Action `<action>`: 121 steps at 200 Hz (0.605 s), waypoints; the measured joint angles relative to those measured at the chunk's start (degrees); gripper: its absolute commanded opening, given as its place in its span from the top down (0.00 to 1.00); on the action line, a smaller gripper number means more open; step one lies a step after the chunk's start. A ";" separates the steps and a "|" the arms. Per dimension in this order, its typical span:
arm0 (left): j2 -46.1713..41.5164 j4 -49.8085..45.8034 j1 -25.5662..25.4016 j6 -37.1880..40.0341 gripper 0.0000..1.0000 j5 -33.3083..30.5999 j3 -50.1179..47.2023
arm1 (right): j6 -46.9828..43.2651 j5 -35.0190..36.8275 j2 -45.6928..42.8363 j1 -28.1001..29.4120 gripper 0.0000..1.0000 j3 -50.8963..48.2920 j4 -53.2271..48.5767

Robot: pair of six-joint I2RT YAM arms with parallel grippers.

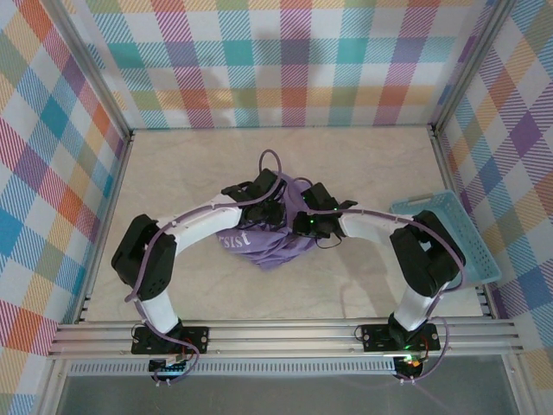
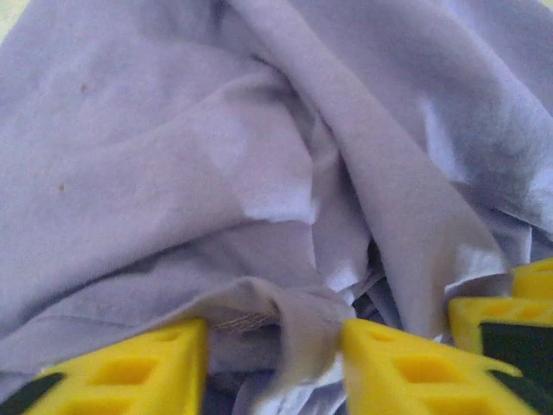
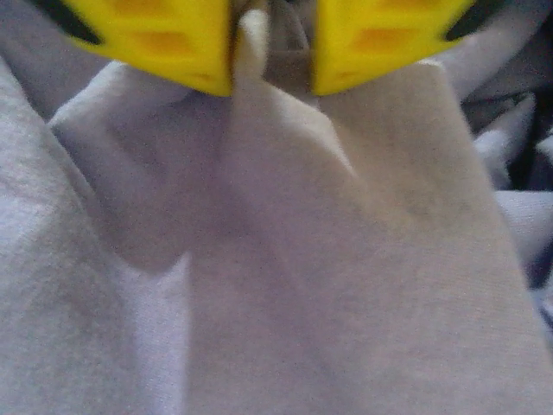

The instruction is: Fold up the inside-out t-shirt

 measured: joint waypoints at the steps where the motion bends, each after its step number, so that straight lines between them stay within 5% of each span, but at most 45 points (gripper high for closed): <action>1: 0.07 0.00 0.00 0.26 0.69 -0.04 0.07 | 0.13 -0.02 0.02 0.00 0.86 0.00 0.00; 34: 0.85 -0.02 0.44 -0.46 1.00 -0.81 0.61 | -1.38 1.16 -0.26 -0.35 1.00 0.00 -0.28; 77: -5.38 1.97 4.07 -2.51 1.00 -0.79 -4.48 | -4.39 -0.02 -9.66 -3.78 1.00 -1.92 -1.27; 121: -34.64 3.10 9.14 -6.38 1.00 -1.53 -11.69 | -9.84 -1.95 -27.04 -12.48 1.00 -2.38 -5.95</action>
